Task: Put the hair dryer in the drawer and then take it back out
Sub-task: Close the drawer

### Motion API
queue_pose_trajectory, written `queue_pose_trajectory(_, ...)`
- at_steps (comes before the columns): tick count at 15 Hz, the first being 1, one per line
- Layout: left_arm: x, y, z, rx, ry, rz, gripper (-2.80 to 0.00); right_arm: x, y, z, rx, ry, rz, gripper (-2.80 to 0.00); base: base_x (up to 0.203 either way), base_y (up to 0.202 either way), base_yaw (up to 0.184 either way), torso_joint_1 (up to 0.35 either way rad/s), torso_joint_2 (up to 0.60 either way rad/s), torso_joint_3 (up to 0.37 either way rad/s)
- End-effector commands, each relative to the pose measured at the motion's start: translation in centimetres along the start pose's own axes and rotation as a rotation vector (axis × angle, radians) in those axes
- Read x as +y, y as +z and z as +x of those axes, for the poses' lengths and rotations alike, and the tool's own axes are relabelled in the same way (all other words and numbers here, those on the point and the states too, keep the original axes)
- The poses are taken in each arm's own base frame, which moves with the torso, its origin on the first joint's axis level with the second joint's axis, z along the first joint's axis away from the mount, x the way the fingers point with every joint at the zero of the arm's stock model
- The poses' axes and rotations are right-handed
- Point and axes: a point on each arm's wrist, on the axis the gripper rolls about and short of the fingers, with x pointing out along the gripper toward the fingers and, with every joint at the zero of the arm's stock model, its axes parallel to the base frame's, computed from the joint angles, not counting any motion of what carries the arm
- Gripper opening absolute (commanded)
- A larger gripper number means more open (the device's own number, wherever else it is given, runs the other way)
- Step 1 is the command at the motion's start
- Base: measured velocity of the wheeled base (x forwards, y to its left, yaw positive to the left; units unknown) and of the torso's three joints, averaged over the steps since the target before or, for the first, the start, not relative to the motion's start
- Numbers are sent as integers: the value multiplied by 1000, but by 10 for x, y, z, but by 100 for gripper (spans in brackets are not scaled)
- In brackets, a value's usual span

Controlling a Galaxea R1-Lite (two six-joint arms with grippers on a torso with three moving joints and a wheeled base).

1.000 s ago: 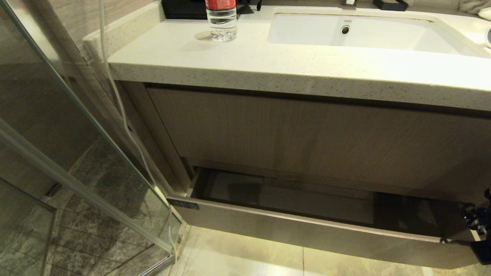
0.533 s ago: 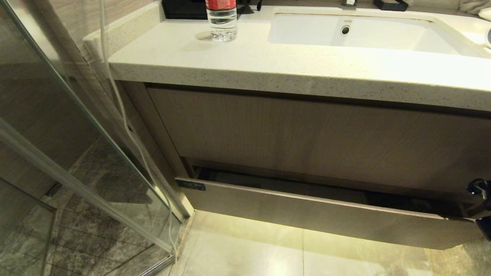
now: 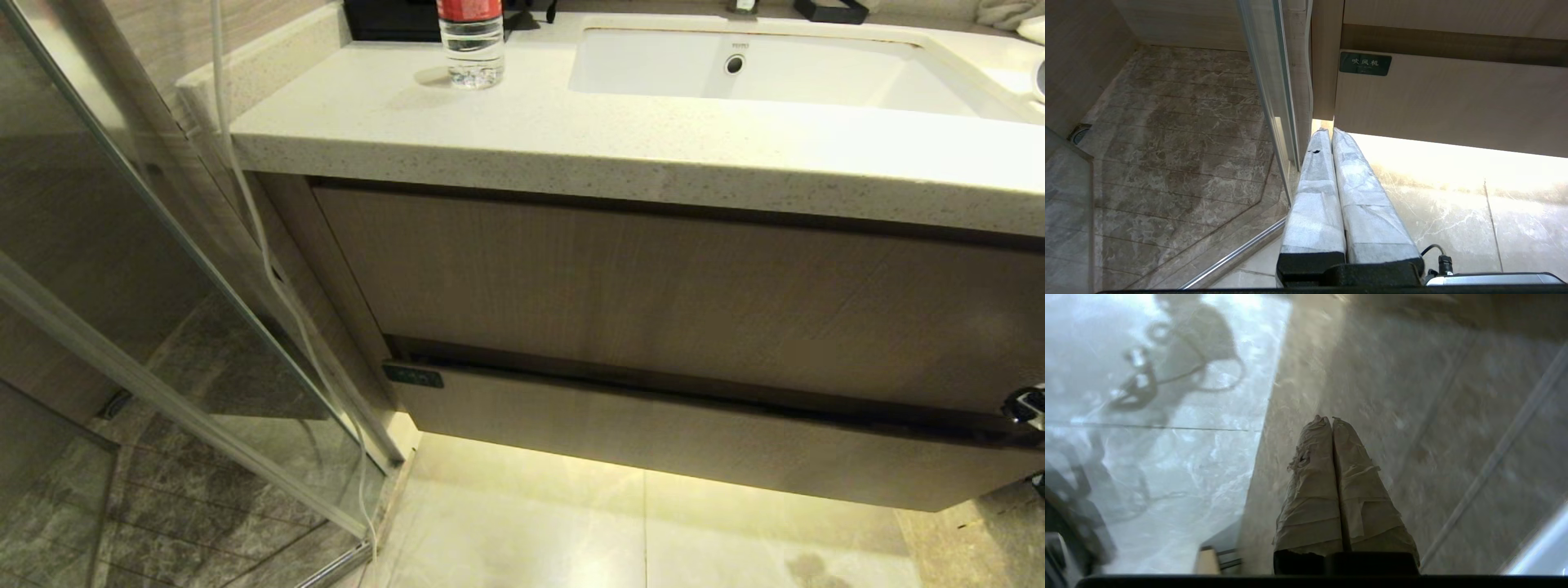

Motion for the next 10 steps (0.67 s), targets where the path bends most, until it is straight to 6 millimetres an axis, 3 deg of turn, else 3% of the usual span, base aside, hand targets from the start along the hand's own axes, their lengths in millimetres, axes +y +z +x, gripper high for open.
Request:
queue_pose_trajectory(1, 0, 0, 0, 0, 0, 0, -280, 8, -5, 5, -49, 55, -79, -280, 0, 0, 0, 0, 0, 0)
queue_pose_trajectory(3, 0, 0, 0, 0, 0, 0, -280, 11, -3, 12, -81, 65, -100, -280, 0, 0, 0, 0, 0, 0)
queue_pose_trajectory(7, 0, 0, 0, 0, 0, 0, -280, 20, 2, 65, -211, 25, -189, -280, 0, 0, 0, 0, 0, 0)
queue_pose_trajectory(10, 0, 0, 0, 0, 0, 0, -280, 20, 4, 67, -235, 17, -204, -280, 0, 0, 0, 0, 0, 0)
